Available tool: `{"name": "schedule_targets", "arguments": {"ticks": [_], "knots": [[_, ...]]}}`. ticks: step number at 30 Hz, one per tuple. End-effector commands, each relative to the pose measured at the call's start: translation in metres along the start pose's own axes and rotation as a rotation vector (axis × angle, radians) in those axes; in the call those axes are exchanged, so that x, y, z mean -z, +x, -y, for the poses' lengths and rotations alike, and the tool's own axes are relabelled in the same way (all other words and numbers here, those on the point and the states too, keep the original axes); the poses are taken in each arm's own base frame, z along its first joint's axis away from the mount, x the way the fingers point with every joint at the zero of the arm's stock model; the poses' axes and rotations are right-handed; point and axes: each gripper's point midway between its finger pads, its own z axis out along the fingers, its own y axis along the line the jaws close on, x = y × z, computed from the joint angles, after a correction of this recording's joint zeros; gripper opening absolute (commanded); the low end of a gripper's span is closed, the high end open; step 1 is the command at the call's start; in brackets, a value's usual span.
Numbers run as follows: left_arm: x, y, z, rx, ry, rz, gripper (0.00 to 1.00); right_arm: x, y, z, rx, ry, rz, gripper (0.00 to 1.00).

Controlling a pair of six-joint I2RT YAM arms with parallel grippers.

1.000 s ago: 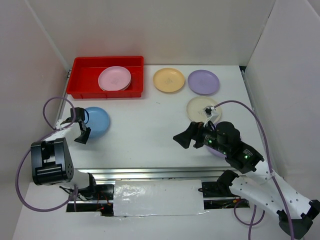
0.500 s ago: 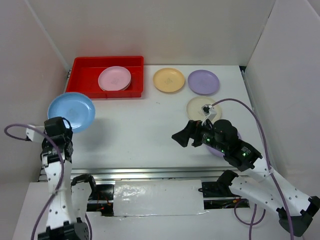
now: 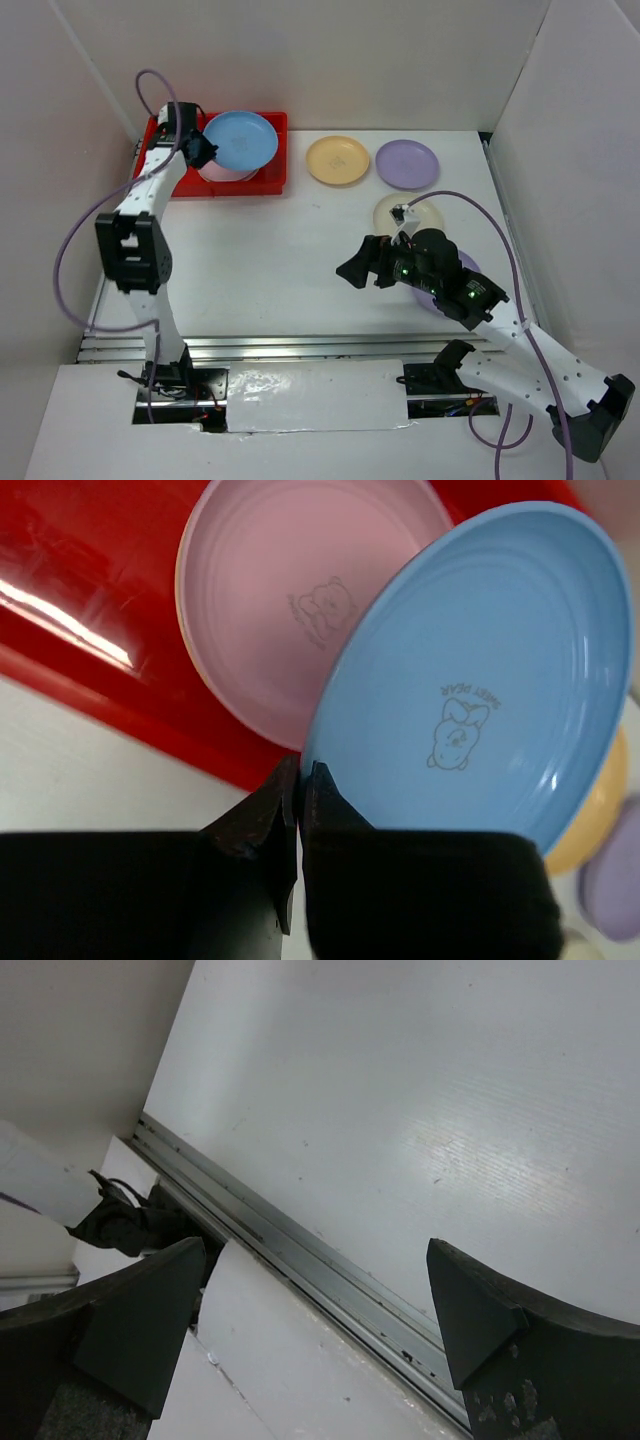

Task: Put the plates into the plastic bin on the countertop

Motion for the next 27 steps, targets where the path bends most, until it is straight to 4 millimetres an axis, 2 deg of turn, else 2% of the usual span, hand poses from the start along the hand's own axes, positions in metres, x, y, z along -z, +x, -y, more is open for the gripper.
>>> {"name": "schedule_targets", "arguments": {"ticks": [1, 3, 5, 6, 8, 9, 16, 18, 19, 21, 22, 24, 25, 27], "knots": [[-0.023, -0.009, -0.007, -0.061, -0.106, -0.036, 0.00, 0.008, -0.025, -0.017, 0.032, -0.062, 0.077, 1.00], [-0.045, -0.006, -0.008, -0.069, -0.131, -0.050, 0.00, 0.007, -0.025, -0.014, 0.031, -0.058, 0.075, 1.00], [-0.054, -0.004, -0.009, -0.069, -0.131, -0.048, 0.00, 0.006, -0.024, -0.012, 0.036, -0.056, 0.068, 1.00], [-0.059, -0.004, -0.016, -0.063, -0.143, -0.049, 0.00, 0.006, -0.023, -0.011, 0.034, -0.052, 0.065, 1.00], [-0.065, -0.010, -0.022, -0.029, -0.131, -0.031, 0.00, 0.006, -0.022, -0.008, 0.037, -0.044, 0.062, 1.00], [-0.067, -0.007, -0.033, -0.020, -0.142, -0.039, 0.00, 0.006, -0.019, -0.006, 0.036, -0.039, 0.054, 1.00], [-0.086, -0.003, -0.045, -0.004, -0.171, -0.045, 0.00, 0.002, -0.017, -0.002, 0.029, -0.035, 0.050, 1.00], [-0.090, -0.003, -0.046, 0.012, -0.163, -0.053, 0.18, 0.000, -0.014, 0.000, 0.023, -0.031, 0.039, 1.00], [-0.090, -0.003, -0.048, 0.022, -0.173, -0.052, 0.50, 0.000, -0.014, 0.000, 0.026, -0.029, 0.036, 1.00], [-0.082, -0.008, -0.044, 0.026, -0.164, -0.041, 0.93, 0.000, -0.014, 0.001, 0.023, -0.025, 0.034, 1.00], [-0.076, -0.010, -0.039, 0.022, -0.148, -0.039, 0.99, 0.000, -0.016, 0.000, 0.027, -0.025, 0.039, 1.00], [-0.049, -0.020, -0.021, 0.012, -0.087, 0.007, 0.99, -0.002, -0.016, 0.000, 0.025, -0.024, 0.037, 1.00], [-0.022, -0.019, -0.011, -0.019, -0.051, 0.032, 0.99, -0.003, -0.017, 0.001, 0.022, -0.017, 0.041, 1.00], [0.011, -0.017, 0.013, -0.064, 0.021, 0.087, 0.99, -0.004, -0.021, 0.004, 0.014, 0.003, 0.060, 1.00]]}}
